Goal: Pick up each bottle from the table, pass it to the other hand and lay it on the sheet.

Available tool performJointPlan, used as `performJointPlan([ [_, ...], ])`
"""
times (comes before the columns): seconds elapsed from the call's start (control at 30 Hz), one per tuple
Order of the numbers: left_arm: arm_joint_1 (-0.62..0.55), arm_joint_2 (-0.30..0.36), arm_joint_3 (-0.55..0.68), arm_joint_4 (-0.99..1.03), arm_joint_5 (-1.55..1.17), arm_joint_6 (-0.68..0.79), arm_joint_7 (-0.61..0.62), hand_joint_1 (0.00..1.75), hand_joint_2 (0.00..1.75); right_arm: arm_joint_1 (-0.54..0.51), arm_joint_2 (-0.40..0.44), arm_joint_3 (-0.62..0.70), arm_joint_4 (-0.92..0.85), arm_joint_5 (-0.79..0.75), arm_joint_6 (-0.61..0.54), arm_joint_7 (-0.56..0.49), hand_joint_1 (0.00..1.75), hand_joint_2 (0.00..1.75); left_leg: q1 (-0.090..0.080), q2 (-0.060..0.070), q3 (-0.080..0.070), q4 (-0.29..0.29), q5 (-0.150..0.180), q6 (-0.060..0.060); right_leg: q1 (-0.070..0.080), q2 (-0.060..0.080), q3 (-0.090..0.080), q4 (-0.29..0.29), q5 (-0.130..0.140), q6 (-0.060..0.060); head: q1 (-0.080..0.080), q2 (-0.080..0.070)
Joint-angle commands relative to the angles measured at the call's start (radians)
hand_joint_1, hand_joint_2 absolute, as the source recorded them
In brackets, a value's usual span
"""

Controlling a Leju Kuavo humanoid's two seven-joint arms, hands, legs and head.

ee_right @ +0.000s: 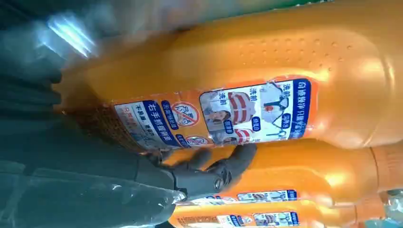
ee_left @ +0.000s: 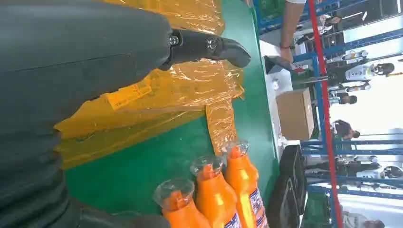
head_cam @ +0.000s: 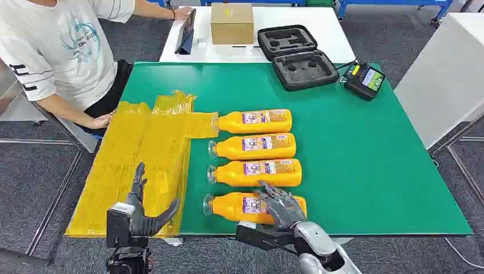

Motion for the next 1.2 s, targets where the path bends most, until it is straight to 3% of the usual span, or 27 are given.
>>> performJointPlan([
  [0.03,-0.016,-0.012,0.026,0.022,0.008,0.0,0.005,0.0,1.75,0.026,-0.04,0.017,0.012,0.002,0.017,0.012,1.75,1.75,0.001,-0.003,0.001,-0.001,0.0,-0.001,0.001,-0.002,0.002,-0.001,0.0,-0.001,0.0,0.0],
  [0.43,-0.023,-0.007,0.03,0.033,0.012,-0.009,0.01,0.0,1.75,0.044,-0.057,0.025,0.032,-0.066,0.082,-0.025,1.75,1.75,0.001,-0.003,0.002,-0.001,0.0,-0.002,0.001,-0.002,0.003,-0.002,0.0,-0.001,0.0,0.0],
  [0.57,-0.047,-0.009,0.022,0.057,0.018,-0.015,0.004,0.0,1.75,0.014,-0.013,-0.03,0.04,-0.287,0.046,-0.233,1.75,1.75,0.001,-0.003,0.002,-0.002,0.001,-0.002,0.001,-0.002,0.003,-0.003,0.0,-0.001,0.0,0.0],
  [0.8,-0.034,-0.017,0.029,0.046,0.037,-0.006,-0.019,0.0,1.75,-0.053,0.078,-0.13,0.012,-0.553,-0.046,-0.465,1.75,1.75,0.001,0.003,0.001,0.0,0.0,-0.002,0.001,0.005,-0.001,0.0,0.002,-0.002,0.0,0.0],
  [1.2,-0.01,-0.027,0.053,0.022,0.174,-0.057,-0.032,0.0,1.75,-0.087,0.15,-0.165,-0.016,-0.712,-0.193,-0.622,1.75,1.75,0.001,0.004,-0.002,0.0,0.001,-0.003,0.001,0.007,-0.003,0.001,0.002,-0.002,0.0,0.0],
])
